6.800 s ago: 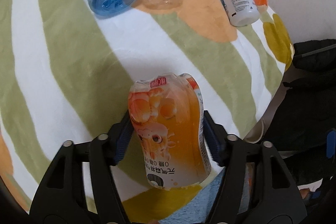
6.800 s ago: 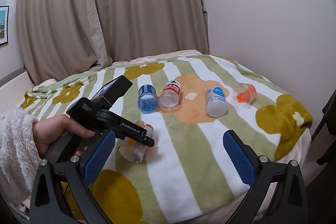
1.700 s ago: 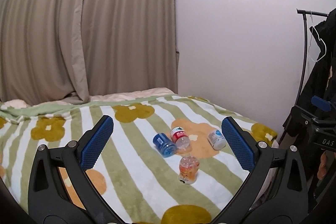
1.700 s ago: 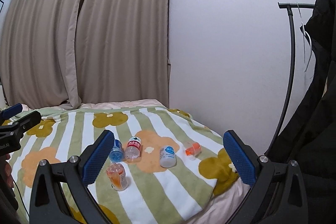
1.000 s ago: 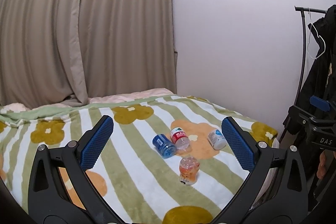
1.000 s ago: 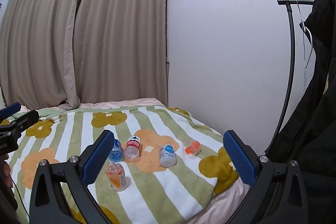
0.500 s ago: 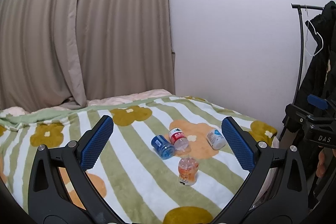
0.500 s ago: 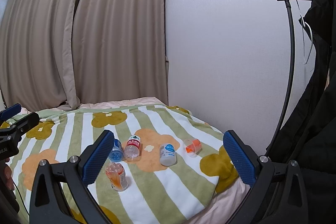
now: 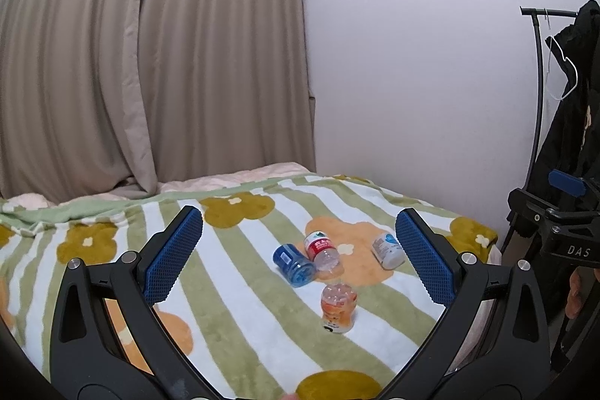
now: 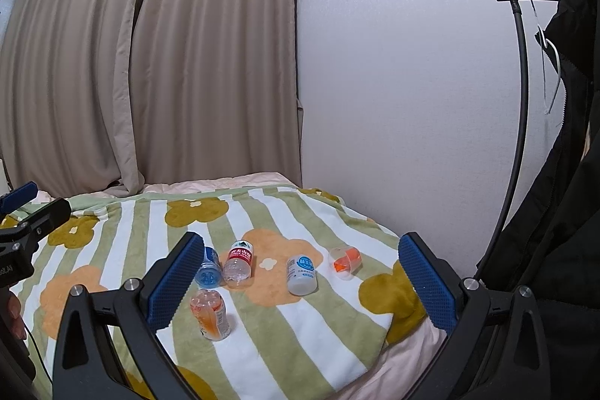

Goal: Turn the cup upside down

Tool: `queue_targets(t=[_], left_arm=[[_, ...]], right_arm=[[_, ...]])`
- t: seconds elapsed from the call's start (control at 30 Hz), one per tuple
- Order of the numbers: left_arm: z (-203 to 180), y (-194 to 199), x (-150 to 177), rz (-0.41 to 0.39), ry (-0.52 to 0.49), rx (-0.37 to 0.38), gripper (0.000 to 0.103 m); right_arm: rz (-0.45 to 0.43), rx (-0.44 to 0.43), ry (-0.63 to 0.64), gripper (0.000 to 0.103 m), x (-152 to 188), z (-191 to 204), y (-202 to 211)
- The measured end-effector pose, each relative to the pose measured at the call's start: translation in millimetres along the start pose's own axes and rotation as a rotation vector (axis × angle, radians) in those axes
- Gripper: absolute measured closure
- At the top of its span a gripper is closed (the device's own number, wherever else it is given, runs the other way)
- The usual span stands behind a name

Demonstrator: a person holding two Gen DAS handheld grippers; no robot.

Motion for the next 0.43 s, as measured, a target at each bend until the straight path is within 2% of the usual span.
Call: queue_targets(t=[0.2,0.43], left_arm=[[6.8,3.2,-5.7,-0.02,0.008,-0.038,0.0],[7.9,7.2,-10.1,-0.051,0.023,-0.028,0.0]], right_arm=[[-0.002,0.002,0.0,0.0,0.0,3.8,0.9],[-0.001,0.0,-0.001,0.0,1.1,7.5,1.1]])
Point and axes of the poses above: each gripper's, at about its wrist camera, not at the fingertips, and y roughly against the way its jaws point, z to its left, x to its underside, the point moved 9 cm from there along -y, roughly the way its jaws point, and after that the axes turned 15 degrees about -z, right-handed, at the moved point
